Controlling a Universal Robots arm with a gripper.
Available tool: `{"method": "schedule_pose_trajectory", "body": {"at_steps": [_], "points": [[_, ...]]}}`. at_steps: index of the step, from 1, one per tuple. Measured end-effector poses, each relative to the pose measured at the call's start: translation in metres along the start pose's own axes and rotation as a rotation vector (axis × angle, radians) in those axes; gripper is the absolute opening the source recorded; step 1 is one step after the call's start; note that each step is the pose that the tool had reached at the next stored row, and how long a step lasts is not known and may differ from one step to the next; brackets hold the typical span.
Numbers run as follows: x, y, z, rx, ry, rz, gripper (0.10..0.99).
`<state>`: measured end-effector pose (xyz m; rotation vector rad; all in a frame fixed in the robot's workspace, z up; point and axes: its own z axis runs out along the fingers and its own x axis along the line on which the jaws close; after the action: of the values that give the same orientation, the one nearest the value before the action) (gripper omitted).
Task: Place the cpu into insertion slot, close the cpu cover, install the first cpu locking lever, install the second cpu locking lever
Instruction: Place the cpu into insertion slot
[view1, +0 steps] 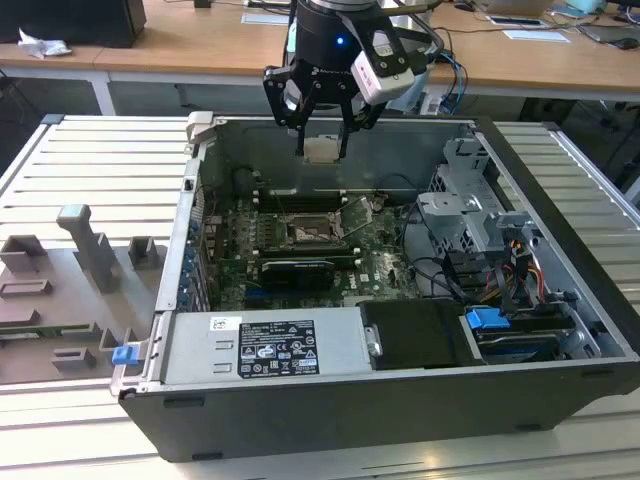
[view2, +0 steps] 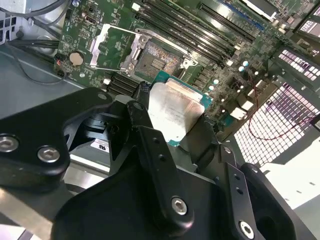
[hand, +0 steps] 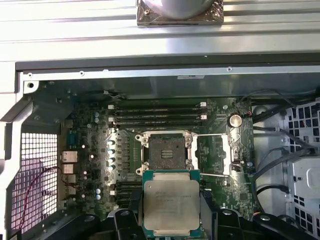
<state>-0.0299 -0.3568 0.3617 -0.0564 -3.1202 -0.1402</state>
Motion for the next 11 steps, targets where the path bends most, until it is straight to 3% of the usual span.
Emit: {"method": "schedule_pose_trajectory", "body": {"at_steps": [11], "points": [[0.0,0.0,0.0,0.0,-0.0023,0.026,0.541]]}}
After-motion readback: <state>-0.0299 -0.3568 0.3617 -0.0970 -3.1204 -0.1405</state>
